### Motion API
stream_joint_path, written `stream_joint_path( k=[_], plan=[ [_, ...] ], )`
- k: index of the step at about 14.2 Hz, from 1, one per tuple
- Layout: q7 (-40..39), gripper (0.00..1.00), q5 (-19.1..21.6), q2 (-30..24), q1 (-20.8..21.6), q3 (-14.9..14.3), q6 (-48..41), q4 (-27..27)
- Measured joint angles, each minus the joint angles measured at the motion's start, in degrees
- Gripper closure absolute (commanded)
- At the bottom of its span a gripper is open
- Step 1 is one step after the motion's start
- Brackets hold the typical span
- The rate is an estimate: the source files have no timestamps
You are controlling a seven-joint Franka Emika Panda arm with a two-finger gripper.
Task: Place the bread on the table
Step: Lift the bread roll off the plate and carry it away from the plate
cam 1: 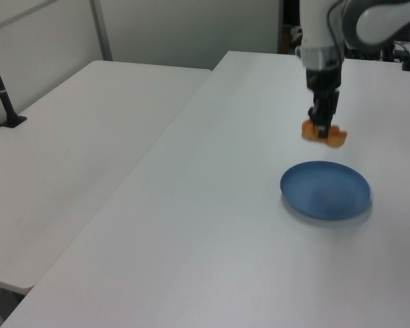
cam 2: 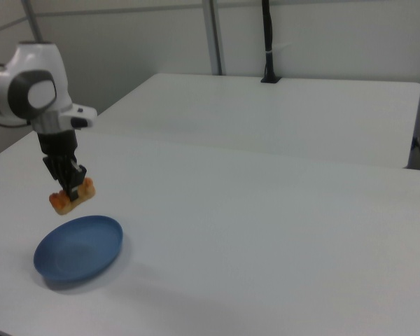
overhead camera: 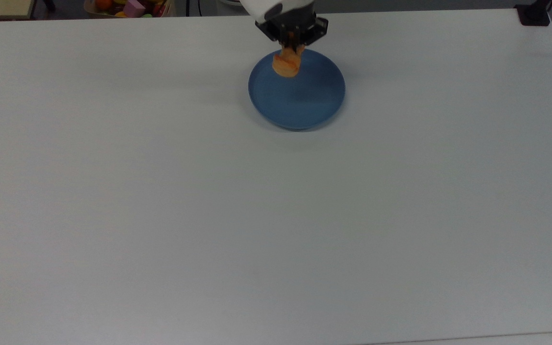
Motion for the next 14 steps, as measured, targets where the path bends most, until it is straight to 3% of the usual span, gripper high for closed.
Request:
stream_joint_path(
  k=[5, 9, 14],
  plan=[
    [-6.12, 1.00, -1.88, -2.11, -5.91, -0.83, -8.02, 6.28],
    [-17.26, 1.00, -2.08, -2.16, -15.47, -1.18, -9.80, 10.93],
    [-36.98, 1.00, -2.14, 0.06, -31.79, -1.46, -5.59, 12.61]
  ],
)
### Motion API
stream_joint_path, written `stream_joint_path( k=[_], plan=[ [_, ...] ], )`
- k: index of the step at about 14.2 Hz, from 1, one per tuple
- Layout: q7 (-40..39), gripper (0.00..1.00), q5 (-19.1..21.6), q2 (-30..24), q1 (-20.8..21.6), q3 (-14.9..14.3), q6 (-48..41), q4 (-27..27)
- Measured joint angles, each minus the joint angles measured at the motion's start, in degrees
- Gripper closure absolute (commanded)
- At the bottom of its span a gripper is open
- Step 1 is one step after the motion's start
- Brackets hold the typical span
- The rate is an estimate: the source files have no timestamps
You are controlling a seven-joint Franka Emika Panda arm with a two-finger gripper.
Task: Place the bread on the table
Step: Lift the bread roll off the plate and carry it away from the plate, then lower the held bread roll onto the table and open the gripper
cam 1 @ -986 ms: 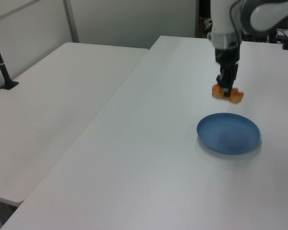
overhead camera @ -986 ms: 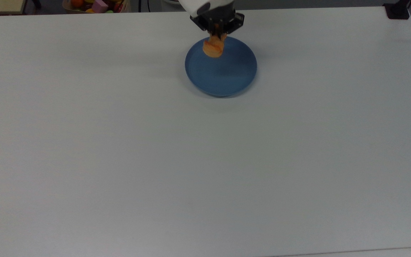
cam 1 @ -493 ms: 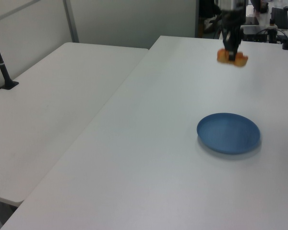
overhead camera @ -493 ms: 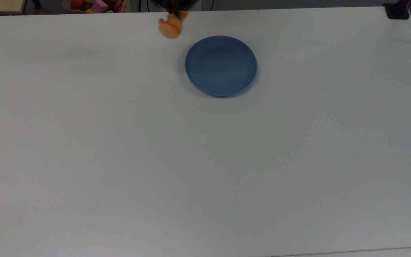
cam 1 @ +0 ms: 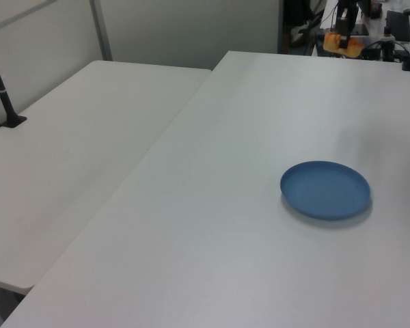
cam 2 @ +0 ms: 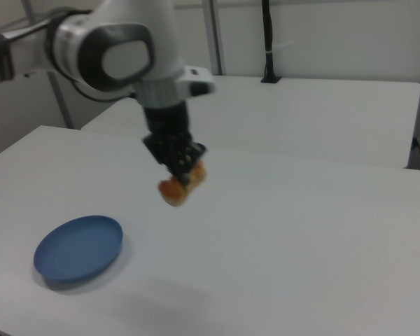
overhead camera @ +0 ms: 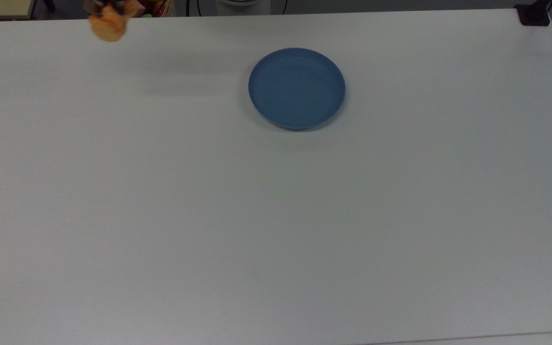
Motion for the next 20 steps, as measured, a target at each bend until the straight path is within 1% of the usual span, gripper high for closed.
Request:
stream_joint_path(
  k=[2, 6, 8, 11, 14, 16, 17, 18, 19, 20],
  plan=[
    [-3.97, 1.00, 0.00, 3.19, -3.82, -0.02, 4.24, 0.08],
    [-9.05, 1.00, 0.00, 10.16, -7.42, 0.03, 10.69, 0.15],
    [-12.01, 1.00, 0.00, 12.83, -8.91, 0.04, 12.35, 0.13],
    [-15.90, 1.00, 0.00, 16.11, -10.32, 0.04, 15.21, -0.74],
    [-16.26, 0.95, 0.00, 18.81, -10.39, 0.13, 19.54, -2.60],
    [-16.27, 0.88, 0.00, 20.66, -10.35, 0.27, 21.88, -3.34],
    [-16.27, 0.73, 0.00, 21.43, -10.32, 0.32, 22.97, -3.69],
    [-16.27, 0.47, 0.00, 22.30, -10.29, 0.34, 24.53, -4.15],
    [-16.27, 0.15, 0.00, 22.65, -10.28, 0.34, 25.20, -4.40],
    [-16.26, 0.00, 0.00, 22.83, -10.28, 0.34, 25.85, -4.72]
  ],
)
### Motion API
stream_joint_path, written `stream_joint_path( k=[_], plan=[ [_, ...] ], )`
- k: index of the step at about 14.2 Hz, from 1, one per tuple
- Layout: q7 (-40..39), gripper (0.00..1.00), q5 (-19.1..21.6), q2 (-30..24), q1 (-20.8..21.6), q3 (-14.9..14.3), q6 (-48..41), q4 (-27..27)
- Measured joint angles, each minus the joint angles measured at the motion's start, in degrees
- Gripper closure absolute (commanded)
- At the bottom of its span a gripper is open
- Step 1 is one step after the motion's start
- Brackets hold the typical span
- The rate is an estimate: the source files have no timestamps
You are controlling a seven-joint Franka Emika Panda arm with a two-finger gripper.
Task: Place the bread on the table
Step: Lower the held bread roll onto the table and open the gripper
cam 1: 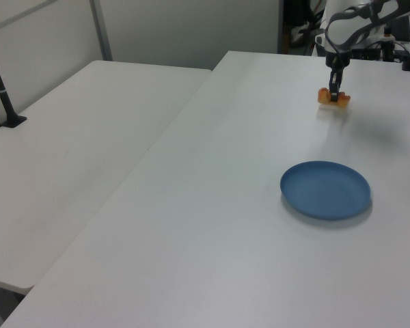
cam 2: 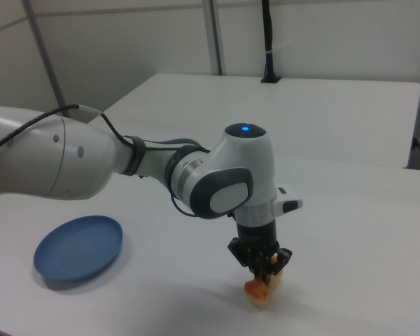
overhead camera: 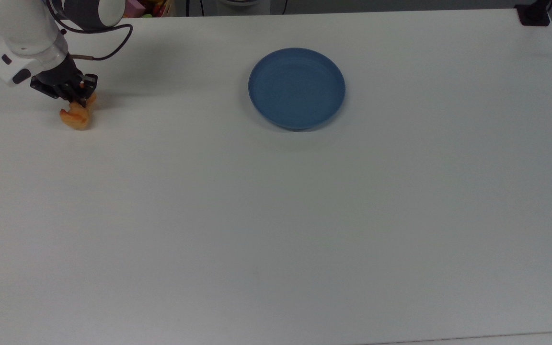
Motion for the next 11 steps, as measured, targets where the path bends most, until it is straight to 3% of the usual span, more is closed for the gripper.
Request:
stream_joint_path(
  k=[11],
  plan=[
    [3.81, 0.00, 0.00, -1.95, 0.07, 0.00, 0.46, -0.43]
  ],
)
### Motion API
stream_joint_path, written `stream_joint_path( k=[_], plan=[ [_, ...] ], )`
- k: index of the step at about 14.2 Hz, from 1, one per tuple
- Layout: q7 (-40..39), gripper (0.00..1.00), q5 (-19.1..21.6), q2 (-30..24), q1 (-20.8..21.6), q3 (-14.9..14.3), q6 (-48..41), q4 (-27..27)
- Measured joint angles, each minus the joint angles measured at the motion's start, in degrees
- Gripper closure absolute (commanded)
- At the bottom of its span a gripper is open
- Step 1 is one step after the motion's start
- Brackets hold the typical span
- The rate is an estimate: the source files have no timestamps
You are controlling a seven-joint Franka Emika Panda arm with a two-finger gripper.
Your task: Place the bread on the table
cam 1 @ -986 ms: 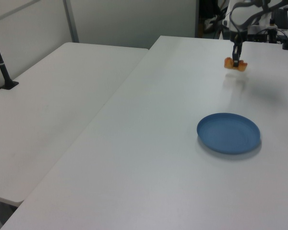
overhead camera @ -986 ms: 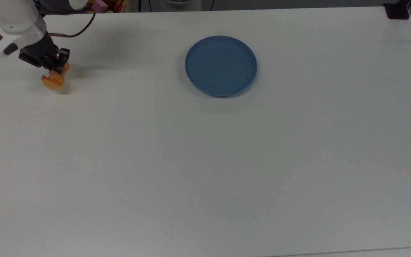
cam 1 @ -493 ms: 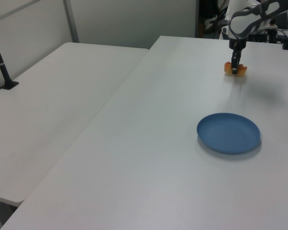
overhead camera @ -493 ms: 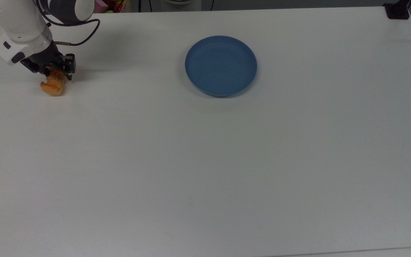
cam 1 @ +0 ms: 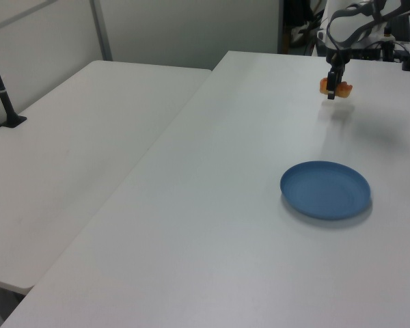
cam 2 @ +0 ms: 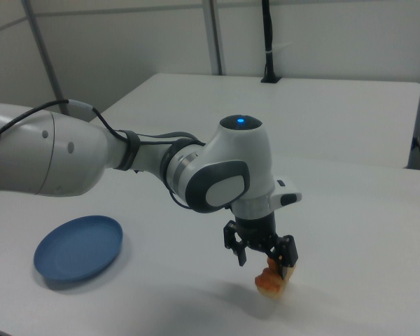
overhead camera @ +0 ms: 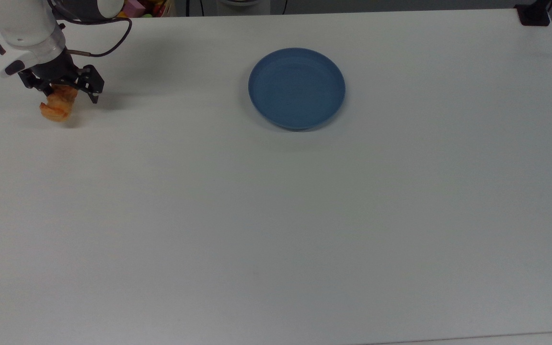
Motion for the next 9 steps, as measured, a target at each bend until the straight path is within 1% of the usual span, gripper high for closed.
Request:
stream_joint_path(
  k=[6, 9],
  plan=[
    [0.00, 0.00, -0.39, -1.04, 0.00, 0.00, -0.95, 0.17],
    [0.30, 0.00, -0.40, -3.89, 0.20, 0.21, -6.18, 1.59]
  ],
)
